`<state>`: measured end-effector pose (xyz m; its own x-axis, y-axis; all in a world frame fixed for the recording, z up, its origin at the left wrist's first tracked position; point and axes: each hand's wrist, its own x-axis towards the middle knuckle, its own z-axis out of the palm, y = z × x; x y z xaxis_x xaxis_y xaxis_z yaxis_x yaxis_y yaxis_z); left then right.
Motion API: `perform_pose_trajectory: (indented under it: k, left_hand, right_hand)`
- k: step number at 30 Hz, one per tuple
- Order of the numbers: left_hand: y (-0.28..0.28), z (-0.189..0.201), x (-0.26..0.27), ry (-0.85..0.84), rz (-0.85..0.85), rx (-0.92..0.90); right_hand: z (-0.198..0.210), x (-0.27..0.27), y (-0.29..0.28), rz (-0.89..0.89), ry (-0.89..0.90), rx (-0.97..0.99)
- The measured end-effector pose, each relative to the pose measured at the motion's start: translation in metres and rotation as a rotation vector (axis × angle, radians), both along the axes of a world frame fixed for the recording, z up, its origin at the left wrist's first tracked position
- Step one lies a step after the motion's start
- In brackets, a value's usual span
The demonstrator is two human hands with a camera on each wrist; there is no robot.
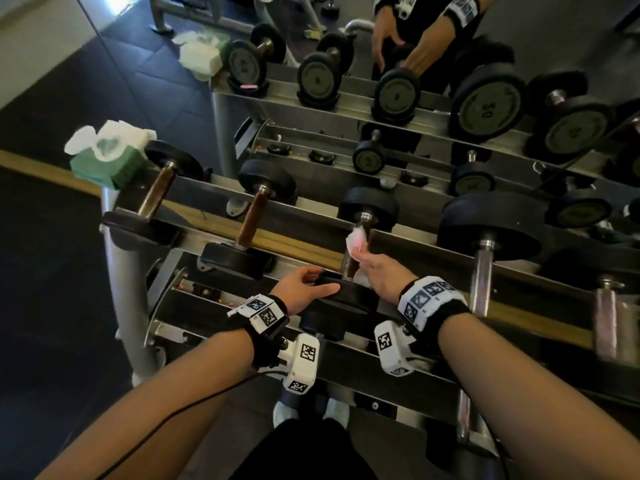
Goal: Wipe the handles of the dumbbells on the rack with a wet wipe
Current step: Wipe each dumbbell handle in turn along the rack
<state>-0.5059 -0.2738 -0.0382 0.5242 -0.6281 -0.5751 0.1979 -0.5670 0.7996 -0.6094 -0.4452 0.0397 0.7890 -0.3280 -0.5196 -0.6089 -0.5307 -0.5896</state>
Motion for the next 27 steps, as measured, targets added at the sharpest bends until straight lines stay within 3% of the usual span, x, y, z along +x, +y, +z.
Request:
perform_pose_trajectory:
  k: [2,4,7,9,18,21,27]
  left_hand:
    - [0.000,0.000,0.001,0.004,-0.009,-0.009]
    - [0.000,-0.002,0.002,0.015,-0.017,-0.017]
    - [0.001,-0.004,0.003,0.008,-0.041,-0.034]
    - [0.001,-0.003,0.004,0.008,-0.040,-0.037]
    - [0.001,0.004,0.004,-0.037,-0.048,-0.023]
    - [0.000,0.004,0.003,-0.038,-0.043,-0.018]
    - [0.000,0.007,0.006,0.004,-0.039,-0.035]
  right_hand:
    - [0.006,-0.011,0.002,-0.125,-0.007,0.130]
    - [0.013,-0.020,-0.001,-0.353,-0.142,0.247]
    - [0.007,-0.024,-0.014,-0.658,-0.409,0.077]
    - [-0.004,-0.020,-0.021,-0.749,-0.466,0.021]
    - [-0.041,0.008,-0.011,-0.619,-0.389,0.373]
    - [-0.040,0.009,-0.002,-0.722,-0.422,0.532]
    - [-0.040,-0.015,0.004,-0.702,-0.332,0.553]
